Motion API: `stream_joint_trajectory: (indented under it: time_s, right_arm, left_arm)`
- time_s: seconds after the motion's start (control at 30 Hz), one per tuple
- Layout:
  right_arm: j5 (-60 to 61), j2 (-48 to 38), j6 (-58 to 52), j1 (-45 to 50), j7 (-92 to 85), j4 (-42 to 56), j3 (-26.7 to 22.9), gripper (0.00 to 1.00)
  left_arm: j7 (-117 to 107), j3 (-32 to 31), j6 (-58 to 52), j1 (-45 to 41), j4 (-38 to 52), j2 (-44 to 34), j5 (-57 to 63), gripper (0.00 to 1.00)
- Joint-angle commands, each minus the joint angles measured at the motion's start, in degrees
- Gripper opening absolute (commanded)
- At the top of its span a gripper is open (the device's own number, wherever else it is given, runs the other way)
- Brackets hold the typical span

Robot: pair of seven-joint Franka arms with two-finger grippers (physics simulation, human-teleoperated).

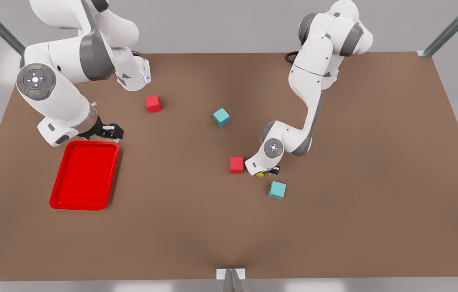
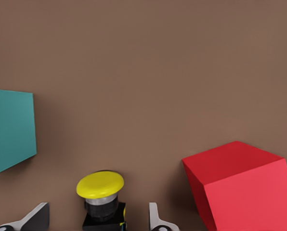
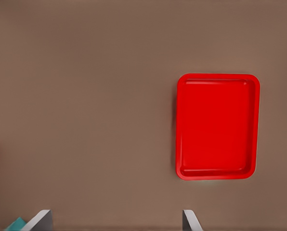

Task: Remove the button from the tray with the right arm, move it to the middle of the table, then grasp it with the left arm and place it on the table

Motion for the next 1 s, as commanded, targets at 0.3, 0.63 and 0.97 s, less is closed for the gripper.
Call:
stream_joint_trajectory:
  time_s: [0.3,0.63,0.97]
  right_arm:
    - [0.04,-0.07,-0.22,-0.01,-2.92,0.03,0.02,1.00]
    - [0.04,-0.07,-0.14,-0.10,-2.92,0.55,-0.24,1.00]
    - [-0.75,-0.07,-0.22,0.17,-3.01,1.26,-0.24,1.00]
  left_arm:
    - [2.19,0.00,0.61,-0.07,-0.97,0.20,-0.48,0.85]
    - [1.84,0.09,0.08,0.02,-0.89,0.20,-0.57,0.57]
    - [-0.01,0.00,-0.01,-0.15,-0.62,0.20,-0.57,0.48]
